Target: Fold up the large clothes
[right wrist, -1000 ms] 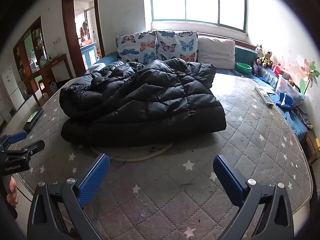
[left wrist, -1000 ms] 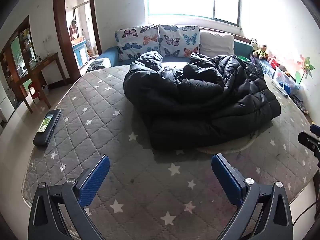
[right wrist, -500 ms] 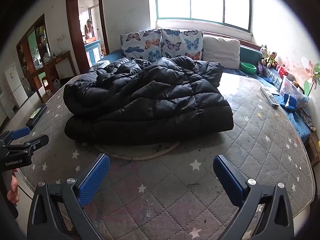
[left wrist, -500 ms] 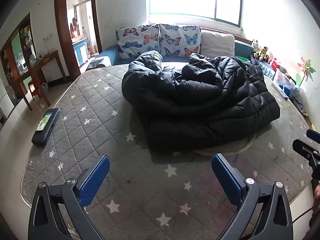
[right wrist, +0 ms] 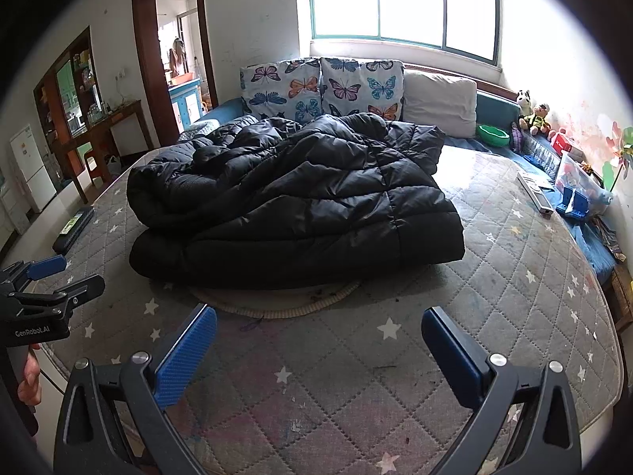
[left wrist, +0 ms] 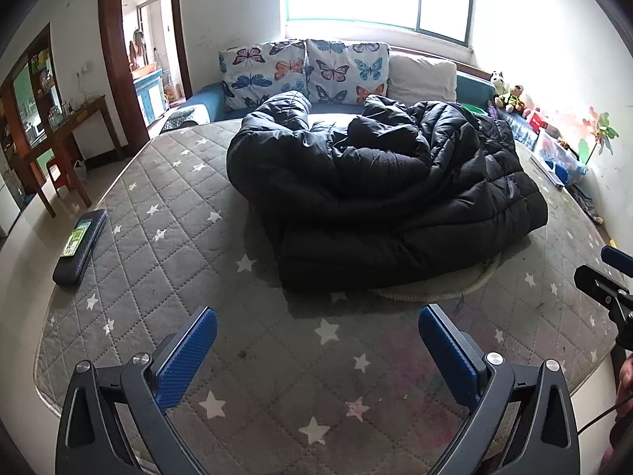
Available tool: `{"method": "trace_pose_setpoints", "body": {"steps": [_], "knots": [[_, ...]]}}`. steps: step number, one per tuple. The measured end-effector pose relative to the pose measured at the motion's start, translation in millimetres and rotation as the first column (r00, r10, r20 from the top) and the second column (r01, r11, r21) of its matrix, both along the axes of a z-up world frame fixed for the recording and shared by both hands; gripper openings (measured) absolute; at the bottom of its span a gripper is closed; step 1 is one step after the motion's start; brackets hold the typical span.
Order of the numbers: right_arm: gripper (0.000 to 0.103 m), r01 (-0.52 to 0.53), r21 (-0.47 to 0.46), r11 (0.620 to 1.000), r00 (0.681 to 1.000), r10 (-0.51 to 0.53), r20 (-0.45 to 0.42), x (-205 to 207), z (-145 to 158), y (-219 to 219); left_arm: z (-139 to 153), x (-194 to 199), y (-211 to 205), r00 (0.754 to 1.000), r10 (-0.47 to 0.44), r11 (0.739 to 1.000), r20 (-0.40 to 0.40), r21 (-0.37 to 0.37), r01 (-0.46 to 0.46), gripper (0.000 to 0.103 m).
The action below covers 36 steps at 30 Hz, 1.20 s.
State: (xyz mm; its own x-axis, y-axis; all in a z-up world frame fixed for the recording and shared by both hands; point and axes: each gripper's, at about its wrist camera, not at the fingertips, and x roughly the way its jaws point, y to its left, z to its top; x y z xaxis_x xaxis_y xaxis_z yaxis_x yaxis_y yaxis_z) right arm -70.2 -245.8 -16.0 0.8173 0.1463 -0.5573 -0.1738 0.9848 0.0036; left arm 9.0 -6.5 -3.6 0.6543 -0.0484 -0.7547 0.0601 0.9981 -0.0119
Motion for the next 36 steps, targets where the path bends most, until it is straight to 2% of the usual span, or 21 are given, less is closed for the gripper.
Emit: {"method": "trace_pose_setpoints", "body": {"steps": [36], "knots": [[0.103,-0.046,-0.028,0.999,0.999,0.046,-0.007,12,4,15,-7,15,0,1.0,0.004,0.999,-0.021,0.04,-0.003,0.103]]}}
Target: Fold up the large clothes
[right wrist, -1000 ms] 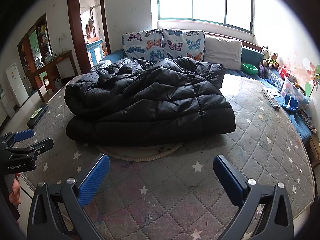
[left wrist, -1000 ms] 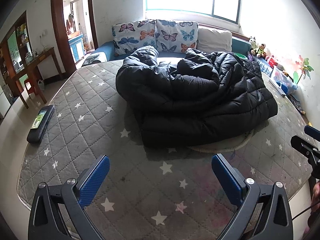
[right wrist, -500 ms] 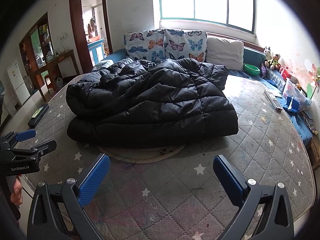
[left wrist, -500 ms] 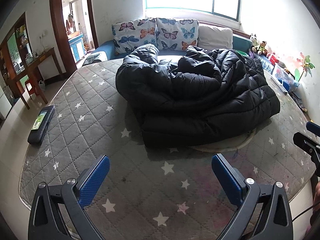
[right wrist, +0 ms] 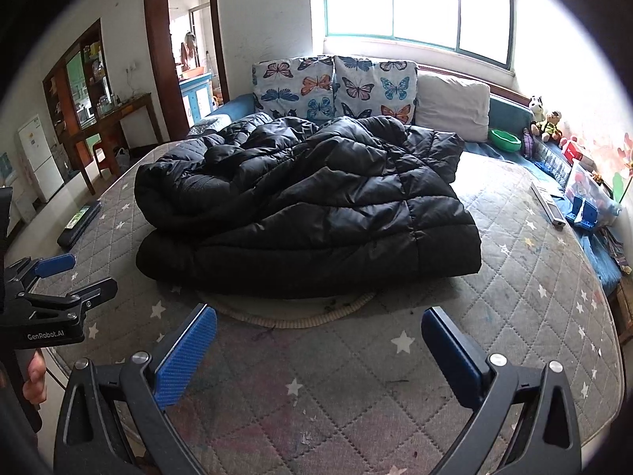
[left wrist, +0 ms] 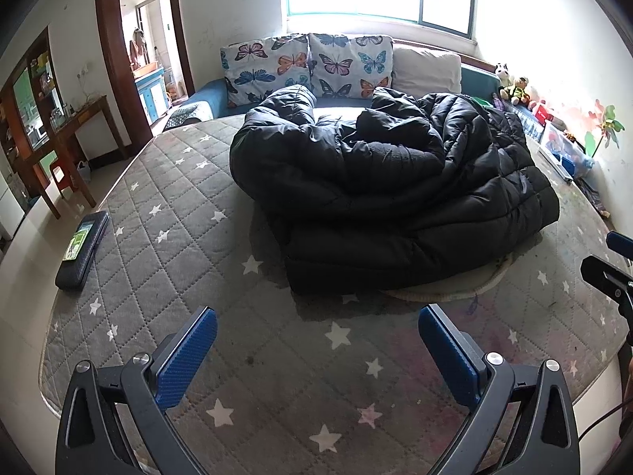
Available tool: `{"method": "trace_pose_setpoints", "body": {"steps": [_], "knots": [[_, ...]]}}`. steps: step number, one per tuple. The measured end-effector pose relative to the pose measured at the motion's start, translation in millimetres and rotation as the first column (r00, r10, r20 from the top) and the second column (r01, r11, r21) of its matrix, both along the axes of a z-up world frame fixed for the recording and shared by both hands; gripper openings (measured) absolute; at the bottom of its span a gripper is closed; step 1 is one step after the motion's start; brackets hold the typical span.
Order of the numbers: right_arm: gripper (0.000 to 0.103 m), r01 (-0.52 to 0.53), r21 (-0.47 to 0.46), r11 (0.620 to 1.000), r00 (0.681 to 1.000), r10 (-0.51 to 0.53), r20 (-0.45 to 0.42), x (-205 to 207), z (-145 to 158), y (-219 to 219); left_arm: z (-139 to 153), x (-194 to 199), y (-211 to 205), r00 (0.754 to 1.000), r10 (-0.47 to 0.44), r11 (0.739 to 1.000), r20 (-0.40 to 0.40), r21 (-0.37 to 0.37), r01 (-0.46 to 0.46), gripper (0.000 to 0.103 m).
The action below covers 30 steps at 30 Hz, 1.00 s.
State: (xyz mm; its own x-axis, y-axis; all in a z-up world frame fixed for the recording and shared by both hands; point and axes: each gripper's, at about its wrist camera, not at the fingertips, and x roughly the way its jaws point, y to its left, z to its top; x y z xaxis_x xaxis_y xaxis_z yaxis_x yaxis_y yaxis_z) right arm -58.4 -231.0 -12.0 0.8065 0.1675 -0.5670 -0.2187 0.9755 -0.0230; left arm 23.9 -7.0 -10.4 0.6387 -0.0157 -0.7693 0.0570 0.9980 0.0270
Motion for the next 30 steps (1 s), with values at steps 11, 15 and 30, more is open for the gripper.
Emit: {"method": "trace_pose_setpoints", "body": {"steps": [11,15,30], "knots": [[0.103,-0.039,-0.063,0.997,0.999,0.039,-0.009,14,2,9,1,13,5,1.0,-0.004,1.0,-0.015,0.009,0.004,0.103],[0.103,-0.075,-0.084,0.994,0.997,0.073,-0.028,23,6,10,9,23,12,1.0,-0.011,1.0,-0.015,-0.001,0.011,0.103],[0.103,-0.134,-0.067,0.989,0.99,0.131,-0.054,118,68,2,56,129,28,0.991,-0.131,0.991,0.022,-0.033,0.132,0.103]]}}
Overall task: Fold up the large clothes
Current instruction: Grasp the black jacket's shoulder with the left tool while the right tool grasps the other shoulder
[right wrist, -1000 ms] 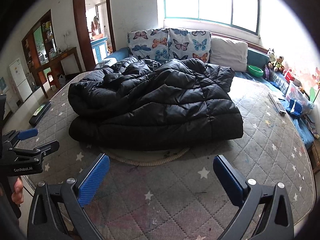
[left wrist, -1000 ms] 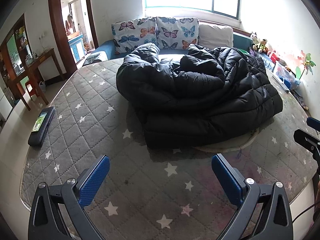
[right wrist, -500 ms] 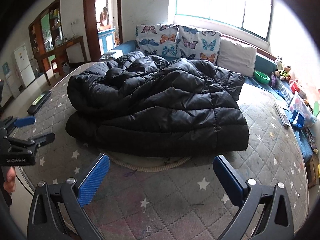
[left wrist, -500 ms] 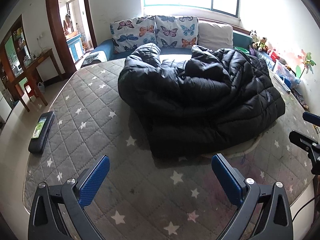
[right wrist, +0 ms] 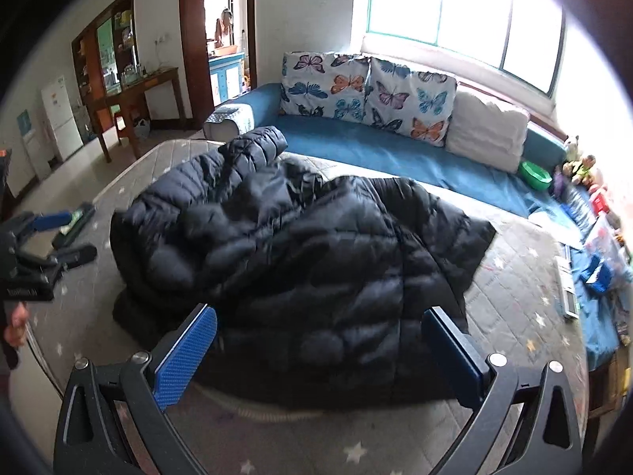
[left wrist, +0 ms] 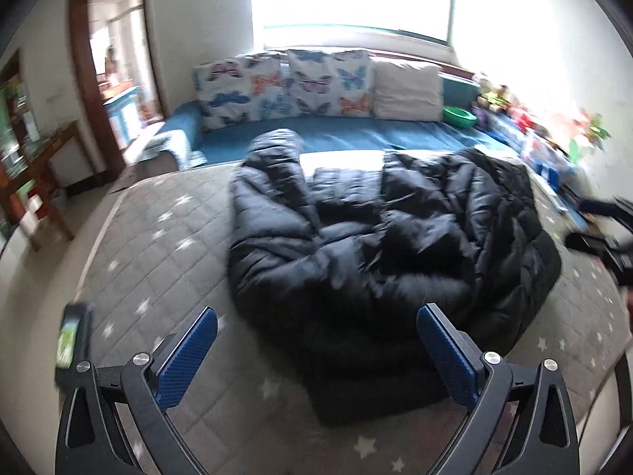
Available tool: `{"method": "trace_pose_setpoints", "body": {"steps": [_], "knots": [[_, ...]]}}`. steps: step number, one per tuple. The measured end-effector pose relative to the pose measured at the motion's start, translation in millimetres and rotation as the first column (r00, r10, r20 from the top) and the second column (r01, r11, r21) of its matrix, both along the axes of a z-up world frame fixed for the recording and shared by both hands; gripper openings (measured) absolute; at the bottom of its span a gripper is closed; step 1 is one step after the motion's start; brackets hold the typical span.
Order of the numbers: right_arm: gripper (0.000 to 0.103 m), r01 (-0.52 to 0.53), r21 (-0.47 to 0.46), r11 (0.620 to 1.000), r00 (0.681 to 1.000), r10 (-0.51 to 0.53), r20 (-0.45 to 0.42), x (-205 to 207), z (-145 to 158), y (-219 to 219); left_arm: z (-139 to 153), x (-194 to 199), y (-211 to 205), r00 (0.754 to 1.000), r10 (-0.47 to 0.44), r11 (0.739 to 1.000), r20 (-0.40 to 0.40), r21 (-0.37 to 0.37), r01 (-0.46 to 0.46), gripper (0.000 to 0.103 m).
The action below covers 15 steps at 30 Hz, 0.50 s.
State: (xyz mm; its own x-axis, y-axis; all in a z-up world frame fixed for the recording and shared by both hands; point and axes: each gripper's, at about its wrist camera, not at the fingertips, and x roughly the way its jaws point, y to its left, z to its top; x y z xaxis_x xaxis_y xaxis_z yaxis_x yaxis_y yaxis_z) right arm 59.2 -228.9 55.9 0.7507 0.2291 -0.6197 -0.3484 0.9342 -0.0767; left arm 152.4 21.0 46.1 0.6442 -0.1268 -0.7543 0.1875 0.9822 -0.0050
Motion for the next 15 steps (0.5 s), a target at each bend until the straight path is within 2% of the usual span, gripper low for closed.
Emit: {"method": "trace_pose_setpoints", "body": {"steps": [4,8,9,10,13,15], "knots": [[0.103,0.006,0.012,1.0,0.999,-0.006,-0.033,36,4,10,-8,34,-9,0.996,-0.08,0.996,-0.033,0.033,0.081,0.103],[0.103,0.015,0.046,0.999,0.997,-0.011,-0.08,77,-1,22,-24,60,-16,0.99,-0.125,0.987,-0.062,0.098,0.131,0.101],[0.103,0.019,0.048,0.999,0.995,-0.014,-0.094,83,-2,23,-30,67,-16,0.986,-0.142,0.983,-0.083,0.108,0.151,0.1],[0.102,0.031,0.045,0.999,0.994,-0.026,-0.109,92,-6,26,-36,73,-15,0.986,-0.134,0.982,-0.098,0.124,0.146,0.094],[0.094,0.076,0.007,0.997,0.985,-0.074,-0.155,117,-21,30,-47,84,-11,0.979,-0.165,0.978,-0.121,0.105,0.178,0.091],[0.079,0.117,-0.039,0.992,0.977,-0.122,-0.177,128,-31,32,-49,85,-7,0.978,-0.173,0.98,-0.116,0.083,0.183,0.084]]}}
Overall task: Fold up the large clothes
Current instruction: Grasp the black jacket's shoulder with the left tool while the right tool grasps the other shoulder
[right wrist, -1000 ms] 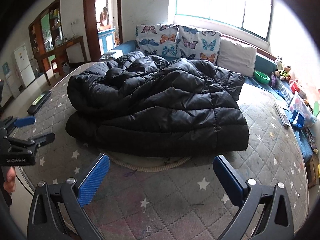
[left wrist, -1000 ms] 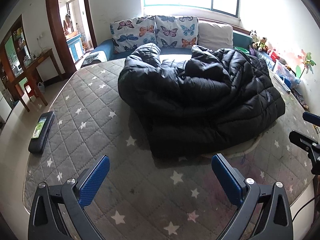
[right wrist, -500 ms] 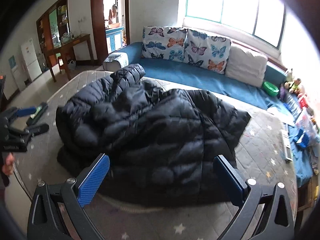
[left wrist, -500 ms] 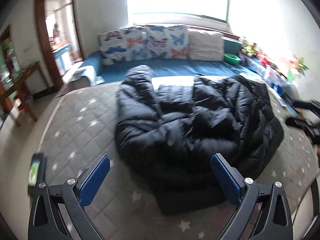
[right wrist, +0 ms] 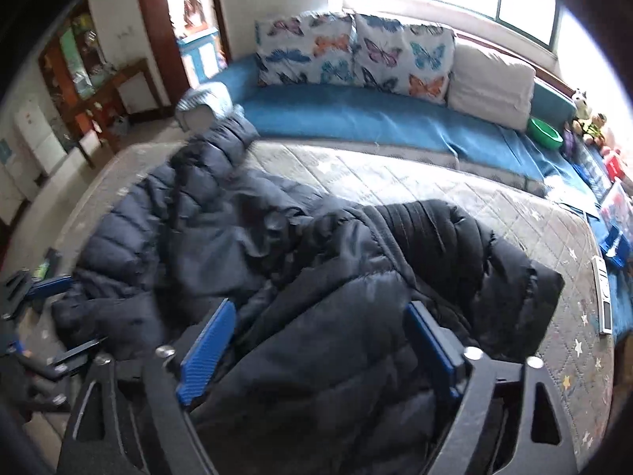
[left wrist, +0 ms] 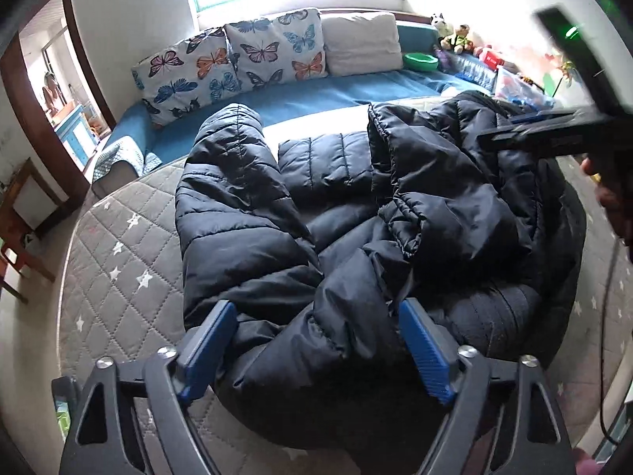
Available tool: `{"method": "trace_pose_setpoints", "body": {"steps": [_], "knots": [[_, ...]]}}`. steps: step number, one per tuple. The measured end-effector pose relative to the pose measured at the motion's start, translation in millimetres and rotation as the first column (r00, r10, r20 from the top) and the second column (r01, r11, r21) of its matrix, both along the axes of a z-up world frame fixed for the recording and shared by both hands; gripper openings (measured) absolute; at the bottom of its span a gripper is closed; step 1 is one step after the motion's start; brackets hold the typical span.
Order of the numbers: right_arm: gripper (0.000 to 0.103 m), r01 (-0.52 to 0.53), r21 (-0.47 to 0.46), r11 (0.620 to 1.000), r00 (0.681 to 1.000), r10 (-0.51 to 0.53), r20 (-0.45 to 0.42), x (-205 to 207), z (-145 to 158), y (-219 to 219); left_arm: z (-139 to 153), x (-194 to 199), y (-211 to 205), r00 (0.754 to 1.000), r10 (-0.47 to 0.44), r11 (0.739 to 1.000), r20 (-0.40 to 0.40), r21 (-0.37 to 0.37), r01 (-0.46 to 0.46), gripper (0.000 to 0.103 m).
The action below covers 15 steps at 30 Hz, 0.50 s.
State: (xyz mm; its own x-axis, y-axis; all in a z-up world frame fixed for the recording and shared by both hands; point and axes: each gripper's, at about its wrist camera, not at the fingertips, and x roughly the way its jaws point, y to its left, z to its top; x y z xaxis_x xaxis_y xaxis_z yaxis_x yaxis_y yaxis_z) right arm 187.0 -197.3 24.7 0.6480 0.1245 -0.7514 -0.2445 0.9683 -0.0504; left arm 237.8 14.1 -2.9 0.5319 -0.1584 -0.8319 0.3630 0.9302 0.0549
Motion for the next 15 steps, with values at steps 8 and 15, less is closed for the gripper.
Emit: {"method": "trace_pose_setpoints", "body": {"steps": [8,15], "knots": [[0.033,0.017,0.013,1.0,1.0,-0.017,0.009,-23,6,-10,9,-14,6,0.999,-0.03,0.998,0.024,-0.05,0.031,0.03],[0.024,-0.008,0.036,0.999,0.992,0.003,0.126,-75,35,-11,28,-57,1,0.995,-0.056,0.998,0.082,-0.028,0.059,0.017]]}}
